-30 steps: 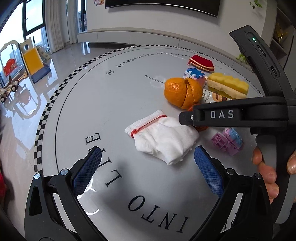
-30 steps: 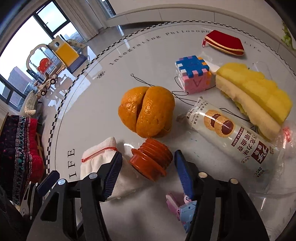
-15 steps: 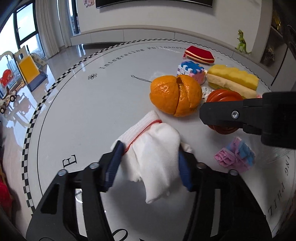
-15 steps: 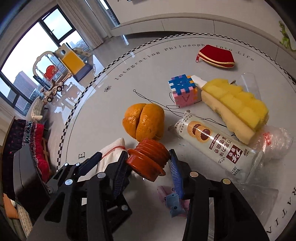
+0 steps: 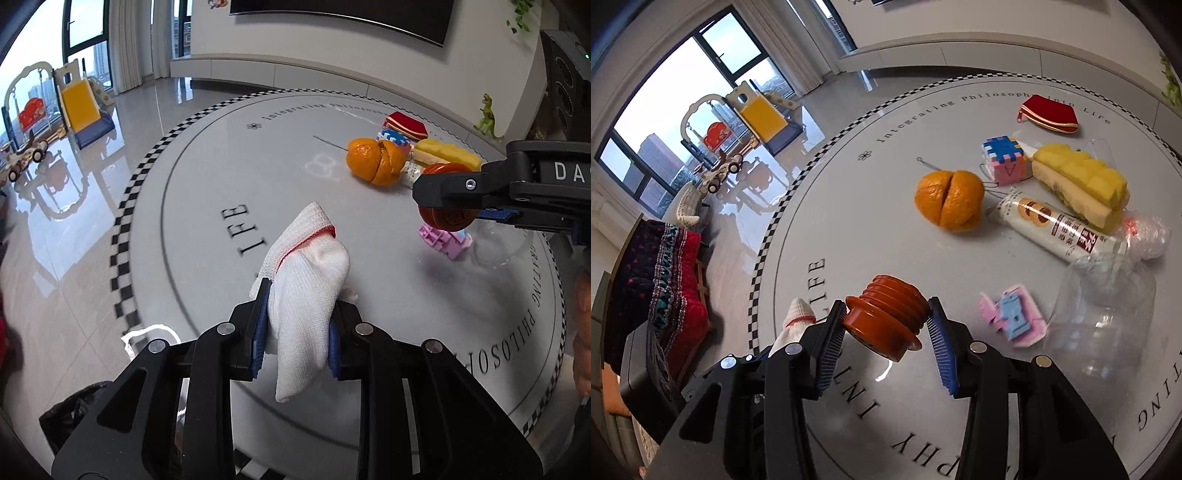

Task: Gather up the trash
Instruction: 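Carry sock and red cap to the trash bag and release both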

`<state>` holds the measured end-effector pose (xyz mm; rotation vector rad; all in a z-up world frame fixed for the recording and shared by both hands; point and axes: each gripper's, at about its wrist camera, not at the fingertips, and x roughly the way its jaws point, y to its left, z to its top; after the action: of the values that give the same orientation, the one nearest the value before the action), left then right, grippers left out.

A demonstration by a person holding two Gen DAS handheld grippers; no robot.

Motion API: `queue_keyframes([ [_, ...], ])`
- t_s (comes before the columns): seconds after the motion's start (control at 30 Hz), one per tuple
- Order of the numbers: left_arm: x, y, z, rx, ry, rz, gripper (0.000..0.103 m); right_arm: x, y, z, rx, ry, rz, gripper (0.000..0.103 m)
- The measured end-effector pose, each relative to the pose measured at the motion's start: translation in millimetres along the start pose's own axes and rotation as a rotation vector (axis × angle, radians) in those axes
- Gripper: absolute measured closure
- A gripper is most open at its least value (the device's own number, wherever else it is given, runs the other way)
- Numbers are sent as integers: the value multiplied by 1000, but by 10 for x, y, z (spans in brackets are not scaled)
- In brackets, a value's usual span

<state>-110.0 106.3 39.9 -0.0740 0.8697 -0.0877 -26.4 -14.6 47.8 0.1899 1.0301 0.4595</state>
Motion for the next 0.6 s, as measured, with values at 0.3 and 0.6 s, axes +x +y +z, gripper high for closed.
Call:
queue_keyframes([
  [0.3, -787, 544, -731, -73, -46, 104, 77, -41, 888, -699, -142, 45, 98, 56],
  [0.6, -1347, 1304, -1731, -259, -18, 261, 77, 129, 2041, -1671, -397, 161, 219, 56],
])
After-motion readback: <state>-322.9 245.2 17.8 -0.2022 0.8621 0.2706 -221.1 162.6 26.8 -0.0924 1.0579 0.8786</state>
